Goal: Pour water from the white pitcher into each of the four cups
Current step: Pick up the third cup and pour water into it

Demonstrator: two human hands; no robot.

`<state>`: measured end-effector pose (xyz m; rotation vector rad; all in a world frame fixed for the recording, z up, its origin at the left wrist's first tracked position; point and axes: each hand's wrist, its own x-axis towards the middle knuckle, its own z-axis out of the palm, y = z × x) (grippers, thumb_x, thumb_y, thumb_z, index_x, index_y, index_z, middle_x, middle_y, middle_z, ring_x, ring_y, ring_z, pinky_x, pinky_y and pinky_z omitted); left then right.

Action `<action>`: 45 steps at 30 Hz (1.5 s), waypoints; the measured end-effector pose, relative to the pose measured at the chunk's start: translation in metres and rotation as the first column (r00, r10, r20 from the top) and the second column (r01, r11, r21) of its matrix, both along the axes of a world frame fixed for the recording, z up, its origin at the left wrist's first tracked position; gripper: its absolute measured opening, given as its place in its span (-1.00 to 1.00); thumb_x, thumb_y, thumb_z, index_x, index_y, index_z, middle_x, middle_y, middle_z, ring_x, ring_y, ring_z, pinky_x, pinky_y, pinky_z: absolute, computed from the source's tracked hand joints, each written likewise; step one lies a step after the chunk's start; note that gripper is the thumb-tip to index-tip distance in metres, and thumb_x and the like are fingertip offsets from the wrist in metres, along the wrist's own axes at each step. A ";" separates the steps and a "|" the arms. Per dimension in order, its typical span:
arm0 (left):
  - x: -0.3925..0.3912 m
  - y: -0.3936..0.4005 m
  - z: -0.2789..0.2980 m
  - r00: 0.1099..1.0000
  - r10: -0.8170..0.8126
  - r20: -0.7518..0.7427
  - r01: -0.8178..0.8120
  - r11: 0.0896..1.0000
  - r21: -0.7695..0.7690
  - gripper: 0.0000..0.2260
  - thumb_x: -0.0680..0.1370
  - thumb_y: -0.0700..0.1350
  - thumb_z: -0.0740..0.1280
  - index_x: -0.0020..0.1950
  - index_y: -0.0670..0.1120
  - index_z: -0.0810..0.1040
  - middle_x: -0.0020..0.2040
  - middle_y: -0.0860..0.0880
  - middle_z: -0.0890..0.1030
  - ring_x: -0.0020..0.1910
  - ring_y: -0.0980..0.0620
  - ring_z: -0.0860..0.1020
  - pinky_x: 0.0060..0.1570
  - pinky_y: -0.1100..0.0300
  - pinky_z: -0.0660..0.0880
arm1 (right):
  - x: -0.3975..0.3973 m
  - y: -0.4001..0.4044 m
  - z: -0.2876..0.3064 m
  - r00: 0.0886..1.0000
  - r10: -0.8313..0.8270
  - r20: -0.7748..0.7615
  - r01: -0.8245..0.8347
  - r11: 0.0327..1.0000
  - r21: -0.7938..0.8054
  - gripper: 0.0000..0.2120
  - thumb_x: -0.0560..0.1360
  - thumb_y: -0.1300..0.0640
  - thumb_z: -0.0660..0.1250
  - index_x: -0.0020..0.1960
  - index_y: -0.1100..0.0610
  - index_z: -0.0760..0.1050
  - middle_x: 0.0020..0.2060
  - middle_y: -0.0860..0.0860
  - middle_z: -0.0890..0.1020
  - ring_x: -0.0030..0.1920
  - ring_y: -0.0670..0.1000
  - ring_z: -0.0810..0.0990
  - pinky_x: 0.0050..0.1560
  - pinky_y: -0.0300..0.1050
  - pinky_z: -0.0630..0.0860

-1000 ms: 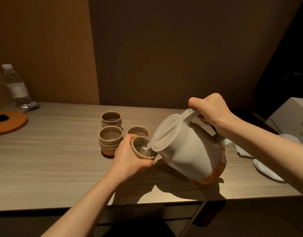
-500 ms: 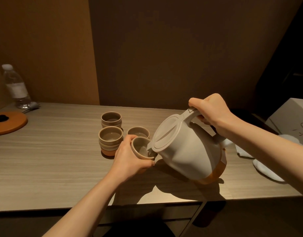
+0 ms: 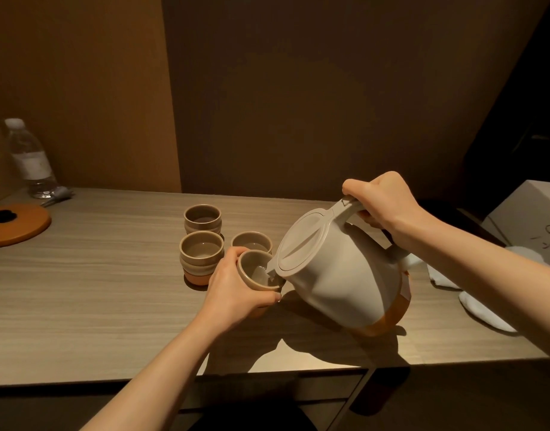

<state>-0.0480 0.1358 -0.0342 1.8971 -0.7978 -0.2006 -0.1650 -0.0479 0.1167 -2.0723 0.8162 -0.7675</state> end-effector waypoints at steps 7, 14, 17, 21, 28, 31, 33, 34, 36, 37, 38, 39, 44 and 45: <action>0.000 0.000 0.000 1.000 0.008 -0.008 -0.008 1.000 -0.001 -0.23 0.16 -0.02 0.66 0.25 0.07 0.34 0.17 0.08 0.50 0.16 0.09 0.47 0.01 0.28 0.38 | -0.001 0.000 0.000 1.000 0.009 -0.005 -0.009 1.000 -0.001 -0.69 0.43 0.11 0.35 -0.46 0.15 0.50 -0.53 0.03 0.45 -0.48 -0.02 0.41 -0.43 -0.17 0.32; -0.001 0.000 -0.001 0.999 0.002 -0.037 -0.003 1.000 -0.009 -0.22 0.14 -0.02 0.66 0.25 0.07 0.34 0.14 0.10 0.49 0.15 0.10 0.48 0.01 0.27 0.40 | -0.001 0.000 0.001 1.000 0.007 -0.008 -0.007 1.000 0.004 -0.69 0.43 0.11 0.35 -0.46 0.15 0.50 -0.52 0.04 0.45 -0.46 -0.02 0.41 -0.42 -0.17 0.32; -0.002 0.000 0.000 0.999 -0.001 -0.047 0.000 1.000 -0.015 -0.23 0.15 -0.03 0.66 0.24 0.06 0.35 0.13 0.11 0.49 0.14 0.10 0.48 0.03 0.25 0.41 | -0.002 -0.001 0.000 1.000 0.001 -0.005 0.000 1.000 0.008 -0.69 0.42 0.10 0.35 -0.47 0.14 0.49 -0.54 0.03 0.45 -0.47 -0.01 0.41 -0.42 -0.17 0.32; -0.003 0.000 0.002 0.997 0.001 -0.075 -0.003 1.000 -0.030 -0.25 0.16 -0.05 0.66 0.24 0.05 0.36 0.08 0.16 0.49 0.10 0.15 0.47 -0.05 0.33 0.40 | -0.004 -0.002 -0.001 1.000 -0.012 0.007 0.012 1.000 0.019 -0.72 0.45 0.10 0.34 -0.41 0.17 0.52 -0.45 0.09 0.50 -0.39 0.00 0.47 -0.37 -0.15 0.39; -0.004 0.000 0.011 0.994 0.028 -0.108 -0.036 0.997 -0.070 -0.26 0.15 -0.03 0.67 0.21 0.07 0.37 0.04 0.20 0.50 0.05 0.18 0.49 -0.13 0.38 0.38 | -0.015 -0.006 -0.003 0.993 -0.055 0.102 0.037 0.985 0.168 -0.71 0.44 0.12 0.34 -0.42 0.19 0.45 -0.45 0.11 0.46 -0.42 0.01 0.40 -0.37 -0.14 0.32; -0.003 -0.001 0.017 0.994 0.029 -0.102 -0.037 0.996 -0.077 -0.25 0.15 -0.03 0.67 0.22 0.07 0.35 0.06 0.16 0.50 0.07 0.15 0.48 -0.16 0.44 0.36 | -0.021 -0.009 -0.004 0.986 -0.067 0.151 0.031 0.973 0.228 -0.72 0.44 0.13 0.33 -0.42 0.17 0.43 -0.45 0.10 0.44 -0.43 0.00 0.38 -0.39 -0.15 0.30; -0.002 -0.002 0.021 0.995 0.029 -0.100 -0.038 0.995 -0.088 -0.25 0.15 -0.03 0.67 0.22 0.06 0.35 0.08 0.15 0.50 0.07 0.15 0.48 -0.15 0.45 0.36 | -0.023 -0.011 -0.005 0.976 -0.090 0.197 0.036 0.965 0.261 -0.72 0.44 0.13 0.33 -0.41 0.17 0.42 -0.44 0.09 0.43 -0.41 0.01 0.38 -0.37 -0.13 0.29; -0.001 -0.003 0.023 0.994 0.031 -0.103 -0.041 0.995 -0.094 -0.24 0.15 -0.04 0.67 0.23 0.07 0.35 0.07 0.15 0.50 0.07 0.16 0.48 -0.15 0.46 0.36 | -0.024 -0.012 -0.005 0.971 -0.103 0.216 0.041 0.961 0.274 -0.73 0.44 0.13 0.34 -0.41 0.17 0.42 -0.44 0.09 0.43 -0.41 0.00 0.38 -0.37 -0.13 0.29; -0.001 -0.005 0.027 0.993 0.041 -0.110 -0.052 0.994 -0.098 -0.25 0.16 -0.03 0.67 0.22 0.08 0.35 0.03 0.20 0.48 0.02 0.19 0.48 -0.16 0.44 0.37 | -0.027 -0.014 -0.005 0.962 -0.116 0.247 0.039 0.954 0.297 -0.72 0.44 0.12 0.33 -0.41 0.16 0.42 -0.46 0.06 0.43 -0.44 -0.04 0.37 -0.40 -0.18 0.28; 0.000 -0.006 0.029 0.993 0.046 -0.111 -0.057 0.993 -0.100 -0.25 0.15 -0.03 0.67 0.22 0.09 0.35 0.02 0.22 0.48 0.00 0.19 0.48 -0.17 0.43 0.37 | -0.029 -0.016 -0.005 0.958 -0.114 0.262 0.029 0.951 0.307 -0.71 0.45 0.12 0.33 -0.42 0.16 0.42 -0.47 0.05 0.43 -0.45 -0.06 0.37 -0.42 -0.20 0.27; 0.000 -0.007 0.031 0.992 0.050 -0.113 -0.062 0.993 -0.102 -0.24 0.15 -0.02 0.67 0.22 0.09 0.35 0.01 0.24 0.47 -0.01 0.20 0.48 -0.17 0.41 0.38 | -0.030 -0.017 -0.006 0.956 -0.110 0.274 0.019 0.949 0.314 -0.70 0.45 0.11 0.33 -0.43 0.15 0.42 -0.50 0.03 0.43 -0.49 -0.08 0.37 -0.44 -0.23 0.27; 0.000 -0.008 0.033 0.992 0.053 -0.116 -0.065 0.992 -0.106 -0.25 0.15 -0.02 0.67 0.22 0.10 0.35 0.01 0.24 0.47 -0.02 0.22 0.48 -0.17 0.40 0.39 | -0.032 -0.018 -0.006 0.953 -0.105 0.284 0.009 0.947 0.320 -0.69 0.46 0.11 0.33 -0.44 0.15 0.41 -0.54 -0.01 0.43 -0.54 -0.12 0.36 -0.48 -0.26 0.26; 0.001 -0.015 0.044 0.989 0.040 -0.141 -0.059 0.989 -0.137 -0.28 0.19 -0.05 0.66 0.22 0.09 0.34 0.00 0.24 0.46 -0.04 0.23 0.47 -0.20 0.39 0.40 | -0.039 -0.023 -0.007 0.927 -0.137 0.350 -0.004 0.927 0.375 -0.66 0.46 0.11 0.31 -0.46 0.13 0.36 -0.66 -0.10 0.36 -0.64 -0.16 0.28 -0.59 -0.30 0.20; 0.002 -0.016 0.046 0.988 0.037 -0.149 -0.059 0.987 -0.146 -0.29 0.20 -0.06 0.66 0.22 0.09 0.35 0.00 0.24 0.47 -0.04 0.23 0.47 -0.20 0.38 0.41 | -0.040 -0.024 -0.008 0.920 -0.144 0.365 -0.008 0.923 0.385 -0.65 0.46 0.11 0.31 -0.47 0.12 0.34 -0.65 -0.09 0.34 -0.64 -0.14 0.26 -0.58 -0.29 0.18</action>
